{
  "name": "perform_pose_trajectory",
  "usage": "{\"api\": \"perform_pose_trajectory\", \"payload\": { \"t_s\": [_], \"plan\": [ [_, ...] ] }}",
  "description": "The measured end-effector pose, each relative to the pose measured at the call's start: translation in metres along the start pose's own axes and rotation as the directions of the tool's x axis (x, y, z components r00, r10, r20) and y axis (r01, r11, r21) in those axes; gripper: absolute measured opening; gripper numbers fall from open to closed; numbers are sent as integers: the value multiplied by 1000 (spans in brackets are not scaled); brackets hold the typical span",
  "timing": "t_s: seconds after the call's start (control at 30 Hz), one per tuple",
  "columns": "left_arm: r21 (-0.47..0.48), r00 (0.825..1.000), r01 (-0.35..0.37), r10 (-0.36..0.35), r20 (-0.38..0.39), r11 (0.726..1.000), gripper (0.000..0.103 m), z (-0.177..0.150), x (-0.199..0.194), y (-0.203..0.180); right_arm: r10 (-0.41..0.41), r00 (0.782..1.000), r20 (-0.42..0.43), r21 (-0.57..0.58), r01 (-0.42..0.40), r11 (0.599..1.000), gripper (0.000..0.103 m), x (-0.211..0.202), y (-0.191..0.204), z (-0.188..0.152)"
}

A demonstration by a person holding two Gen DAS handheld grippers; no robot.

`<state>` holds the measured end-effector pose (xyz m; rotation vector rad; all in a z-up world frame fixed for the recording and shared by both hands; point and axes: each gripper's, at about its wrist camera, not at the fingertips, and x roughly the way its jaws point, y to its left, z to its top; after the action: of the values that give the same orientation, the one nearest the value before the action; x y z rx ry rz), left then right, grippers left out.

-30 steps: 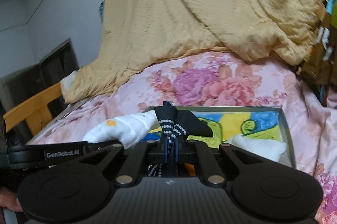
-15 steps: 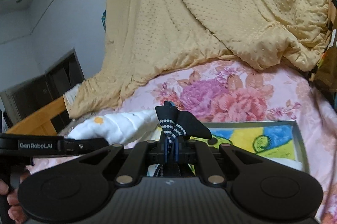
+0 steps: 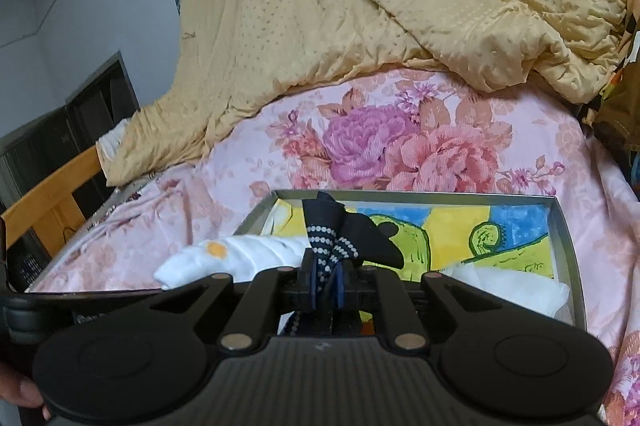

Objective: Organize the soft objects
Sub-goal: 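Lower both items into the tray and open both tools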

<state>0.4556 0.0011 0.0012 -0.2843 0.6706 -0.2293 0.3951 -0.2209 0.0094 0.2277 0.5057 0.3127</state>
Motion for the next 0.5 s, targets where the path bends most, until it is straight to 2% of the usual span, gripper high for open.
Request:
{"api": "perform_pose_trajectory", "payload": {
  "t_s": [0.3,0.37,0.4,0.5],
  "plan": [
    [-30,999,-36,35,-22,999,25,-8,10,6,-31,999,-30,-23,30,999,15,7,5,-6],
    [-40,999,-40,39,-23,998,26,-8,11,8,-38,999,-33,-24,37,999,21,8,4,-7],
    [-45,999,-42,41,-23,998,26,-8,11,9,-45,998,-34,-25,44,999,27,8,4,-7],
    [-59,999,-43,42,-28,997,27,-8,11,10,-54,998,-35,-18,54,998,33,9,2,-8]
  ]
}}
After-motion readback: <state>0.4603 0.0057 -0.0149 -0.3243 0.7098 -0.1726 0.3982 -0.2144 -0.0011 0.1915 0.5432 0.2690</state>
